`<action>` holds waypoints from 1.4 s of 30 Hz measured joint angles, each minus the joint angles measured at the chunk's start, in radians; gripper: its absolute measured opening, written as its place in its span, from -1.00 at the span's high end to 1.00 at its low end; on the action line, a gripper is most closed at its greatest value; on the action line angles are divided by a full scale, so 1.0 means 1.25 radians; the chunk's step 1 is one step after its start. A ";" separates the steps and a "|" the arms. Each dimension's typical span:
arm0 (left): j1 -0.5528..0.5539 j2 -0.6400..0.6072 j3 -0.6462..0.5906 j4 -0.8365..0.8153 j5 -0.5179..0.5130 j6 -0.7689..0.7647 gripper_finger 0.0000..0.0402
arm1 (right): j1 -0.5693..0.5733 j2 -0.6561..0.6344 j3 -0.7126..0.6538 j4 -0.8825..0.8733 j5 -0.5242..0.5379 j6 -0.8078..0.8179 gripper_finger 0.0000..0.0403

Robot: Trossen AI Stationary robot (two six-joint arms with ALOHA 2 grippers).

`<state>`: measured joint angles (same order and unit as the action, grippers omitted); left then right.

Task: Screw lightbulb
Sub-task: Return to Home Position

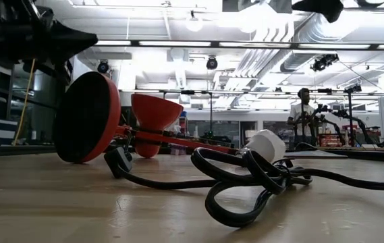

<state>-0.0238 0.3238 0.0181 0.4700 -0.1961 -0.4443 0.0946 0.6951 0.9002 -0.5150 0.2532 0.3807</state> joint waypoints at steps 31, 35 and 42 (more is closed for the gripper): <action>0.006 -0.005 0.000 -0.182 0.191 -0.118 1.00 | -0.112 -0.069 -0.712 0.590 -0.128 -0.048 -0.70; 0.006 -0.005 0.000 -0.182 0.190 -0.118 1.00 | -0.112 -0.069 -0.712 0.485 -0.128 0.016 -0.70; 0.006 -0.005 0.000 -0.184 0.189 -0.118 1.00 | -0.110 -0.125 -0.712 0.431 -0.133 0.037 -0.70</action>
<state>-0.0166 0.3176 0.0181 0.2403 0.0406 -0.5915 -0.0433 0.5385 0.0101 0.0239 0.0868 0.4271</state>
